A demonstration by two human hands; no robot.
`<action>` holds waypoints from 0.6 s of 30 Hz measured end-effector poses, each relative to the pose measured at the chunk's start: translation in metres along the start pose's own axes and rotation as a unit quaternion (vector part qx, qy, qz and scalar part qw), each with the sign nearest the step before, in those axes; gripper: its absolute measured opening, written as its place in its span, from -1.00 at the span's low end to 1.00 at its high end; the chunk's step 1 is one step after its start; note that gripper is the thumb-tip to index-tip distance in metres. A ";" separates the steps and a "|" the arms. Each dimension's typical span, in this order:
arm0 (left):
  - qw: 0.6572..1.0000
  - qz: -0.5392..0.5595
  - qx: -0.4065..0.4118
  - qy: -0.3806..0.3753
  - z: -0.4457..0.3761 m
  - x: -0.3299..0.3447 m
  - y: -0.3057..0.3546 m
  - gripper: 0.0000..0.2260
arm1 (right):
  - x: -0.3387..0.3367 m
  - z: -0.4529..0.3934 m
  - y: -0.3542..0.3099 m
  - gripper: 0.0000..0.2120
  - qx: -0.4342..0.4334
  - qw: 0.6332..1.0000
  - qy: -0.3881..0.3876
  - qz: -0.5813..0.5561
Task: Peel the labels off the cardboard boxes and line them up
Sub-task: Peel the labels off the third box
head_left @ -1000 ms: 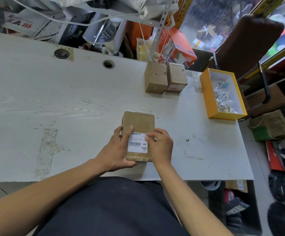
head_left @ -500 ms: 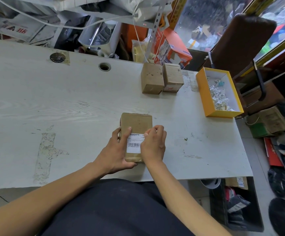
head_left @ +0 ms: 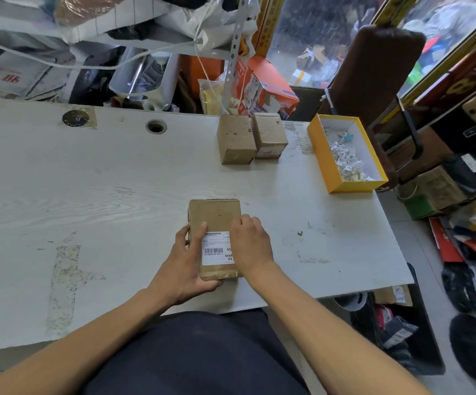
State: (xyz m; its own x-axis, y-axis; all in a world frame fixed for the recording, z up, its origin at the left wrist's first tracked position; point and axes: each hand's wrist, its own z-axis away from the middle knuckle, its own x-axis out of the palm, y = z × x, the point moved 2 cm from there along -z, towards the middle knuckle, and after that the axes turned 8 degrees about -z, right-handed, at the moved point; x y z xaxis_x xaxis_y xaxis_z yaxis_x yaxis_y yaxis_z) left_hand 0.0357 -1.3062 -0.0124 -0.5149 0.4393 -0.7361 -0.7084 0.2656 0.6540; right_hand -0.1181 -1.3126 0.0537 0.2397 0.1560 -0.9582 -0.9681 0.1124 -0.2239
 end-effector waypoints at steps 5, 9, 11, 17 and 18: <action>1.000 0.001 -0.002 -0.001 0.000 -0.001 -0.002 0.13 | -0.001 -0.006 -0.014 -0.73 -0.047 0.992 -0.036 0.107; 1.000 -0.005 -0.003 -0.005 0.000 -0.002 -0.001 0.13 | 0.003 -0.013 -0.014 -0.71 -0.049 0.989 -0.058 0.130; 1.000 -0.010 -0.002 -0.006 0.000 -0.002 0.000 0.13 | 0.003 -0.014 -0.010 -0.69 -0.043 0.991 -0.065 0.112; 1.000 -0.010 -0.003 -0.005 0.000 0.001 -0.001 0.13 | 0.004 -0.016 0.005 -0.80 -0.020 0.998 -0.052 0.013; 1.000 -0.011 -0.003 -0.005 0.000 0.001 -0.001 0.13 | 0.007 -0.016 0.007 -0.81 -0.017 0.999 -0.052 0.000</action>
State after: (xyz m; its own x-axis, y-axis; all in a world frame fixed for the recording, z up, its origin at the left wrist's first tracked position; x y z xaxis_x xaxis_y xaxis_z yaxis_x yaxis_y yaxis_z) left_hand 0.0362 -1.3058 -0.0132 -0.4948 0.4415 -0.7485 -0.7223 0.2701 0.6367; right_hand -0.1245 -1.3263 0.0423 0.2436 0.2570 -0.9352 -0.9697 0.0796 -0.2307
